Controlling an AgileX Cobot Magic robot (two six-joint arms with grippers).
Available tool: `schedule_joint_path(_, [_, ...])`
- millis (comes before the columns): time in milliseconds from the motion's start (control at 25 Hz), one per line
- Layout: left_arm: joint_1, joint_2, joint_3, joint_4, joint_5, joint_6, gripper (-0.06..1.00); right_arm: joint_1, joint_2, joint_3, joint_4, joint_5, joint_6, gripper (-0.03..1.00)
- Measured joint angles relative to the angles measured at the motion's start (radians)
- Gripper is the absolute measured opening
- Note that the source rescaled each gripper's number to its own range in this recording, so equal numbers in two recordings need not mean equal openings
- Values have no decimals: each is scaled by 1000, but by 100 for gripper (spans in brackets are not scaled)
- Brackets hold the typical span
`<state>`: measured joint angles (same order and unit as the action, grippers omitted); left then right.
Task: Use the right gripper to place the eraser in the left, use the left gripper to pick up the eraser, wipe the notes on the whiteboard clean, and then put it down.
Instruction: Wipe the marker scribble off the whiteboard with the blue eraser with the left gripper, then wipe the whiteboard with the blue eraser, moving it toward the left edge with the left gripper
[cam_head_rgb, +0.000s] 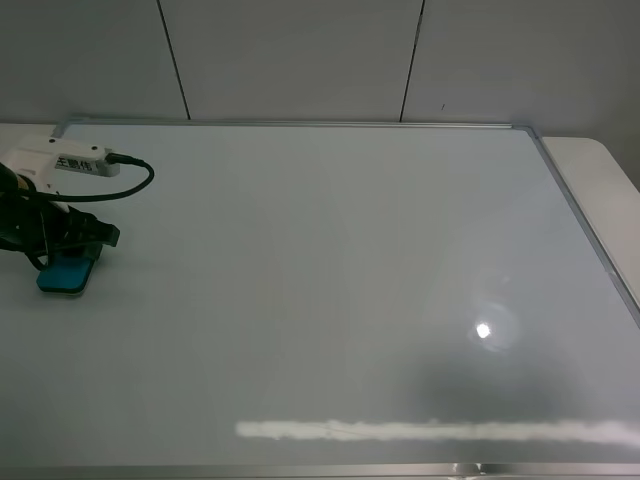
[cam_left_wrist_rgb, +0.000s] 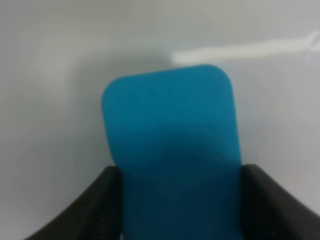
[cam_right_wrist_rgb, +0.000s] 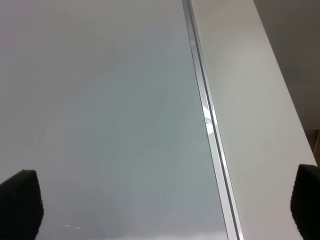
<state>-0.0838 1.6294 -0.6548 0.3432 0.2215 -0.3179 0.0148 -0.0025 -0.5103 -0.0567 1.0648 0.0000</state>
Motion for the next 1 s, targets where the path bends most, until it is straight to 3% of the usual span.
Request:
schedule_joint_path(520, [0,1,35,-3,-27,9,5,0,0,0,0,0,0,100])
schedule_joint_path(560, [0,1,35,-3,-29,11,10,0,0,0,0,0,0,100])
schedule_joint_path(600, [0,1,35,-3,-31,12,22,0,0,0,0,0,0,100])
schedule_joint_path(640, [0,1,35,-3,-37,13,42,0,0,0,0,0,0,100])
schedule_joint_path(760, [0,1,35,16,-56,20,84,0,0,0,0,0,0,100])
schedule_joint_path(880, [0,1,35,22,-62,23,97,0,0,0,0,0,0,100])
schedule_joint_path(1000, [0,1,35,23,-60,23,99,0,0,0,0,0,0,100])
